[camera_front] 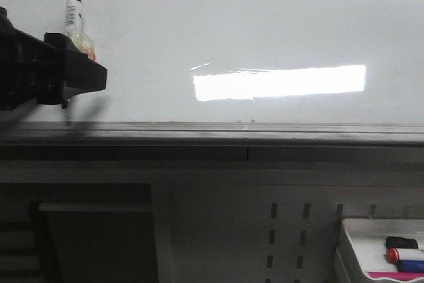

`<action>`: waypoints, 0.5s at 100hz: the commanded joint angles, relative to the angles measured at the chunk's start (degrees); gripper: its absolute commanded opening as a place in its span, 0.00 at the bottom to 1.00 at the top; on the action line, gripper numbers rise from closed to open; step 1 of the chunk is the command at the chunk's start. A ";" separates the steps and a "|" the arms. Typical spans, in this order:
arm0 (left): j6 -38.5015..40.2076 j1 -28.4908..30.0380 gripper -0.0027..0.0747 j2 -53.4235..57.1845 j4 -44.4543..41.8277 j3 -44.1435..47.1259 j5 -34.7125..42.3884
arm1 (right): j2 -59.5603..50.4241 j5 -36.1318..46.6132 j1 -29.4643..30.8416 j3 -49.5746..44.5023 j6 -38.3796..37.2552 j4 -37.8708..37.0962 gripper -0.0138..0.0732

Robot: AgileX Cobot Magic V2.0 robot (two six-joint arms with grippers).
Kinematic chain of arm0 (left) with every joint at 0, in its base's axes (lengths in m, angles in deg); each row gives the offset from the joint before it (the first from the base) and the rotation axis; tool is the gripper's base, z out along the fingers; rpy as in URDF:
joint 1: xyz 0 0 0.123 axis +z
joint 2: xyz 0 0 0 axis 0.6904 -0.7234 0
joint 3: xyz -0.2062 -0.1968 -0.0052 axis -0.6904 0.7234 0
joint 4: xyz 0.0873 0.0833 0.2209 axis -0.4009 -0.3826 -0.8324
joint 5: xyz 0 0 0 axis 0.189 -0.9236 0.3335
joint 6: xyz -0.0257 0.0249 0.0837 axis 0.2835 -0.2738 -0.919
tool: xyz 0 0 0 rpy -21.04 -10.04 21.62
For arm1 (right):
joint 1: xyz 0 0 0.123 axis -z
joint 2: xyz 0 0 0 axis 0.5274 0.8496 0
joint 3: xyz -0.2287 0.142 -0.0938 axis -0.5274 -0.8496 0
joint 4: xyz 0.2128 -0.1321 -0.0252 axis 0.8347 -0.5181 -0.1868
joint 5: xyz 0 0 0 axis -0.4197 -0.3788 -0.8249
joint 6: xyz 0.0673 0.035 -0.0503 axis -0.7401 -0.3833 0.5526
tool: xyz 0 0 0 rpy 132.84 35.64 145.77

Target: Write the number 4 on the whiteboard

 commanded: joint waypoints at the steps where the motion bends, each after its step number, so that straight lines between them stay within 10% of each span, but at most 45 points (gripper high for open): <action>1: 0.34 -0.20 0.40 -0.33 4.84 -1.41 2.85 | 0.90 4.41 0.04 2.07 0.31 0.21 0.08; 11: 0.23 -0.20 0.01 -0.68 6.80 -1.41 2.59 | 0.90 3.69 -1.40 2.07 0.31 0.21 0.08; 28: 0.01 -0.20 0.01 -0.54 3.68 -1.30 2.56 | 2.21 2.15 -8.58 2.07 0.31 0.21 0.08; 50: 0.01 -1.94 0.01 3.52 -26.04 -1.21 2.34 | 10.23 -0.71 -23.60 6.30 1.94 0.21 0.16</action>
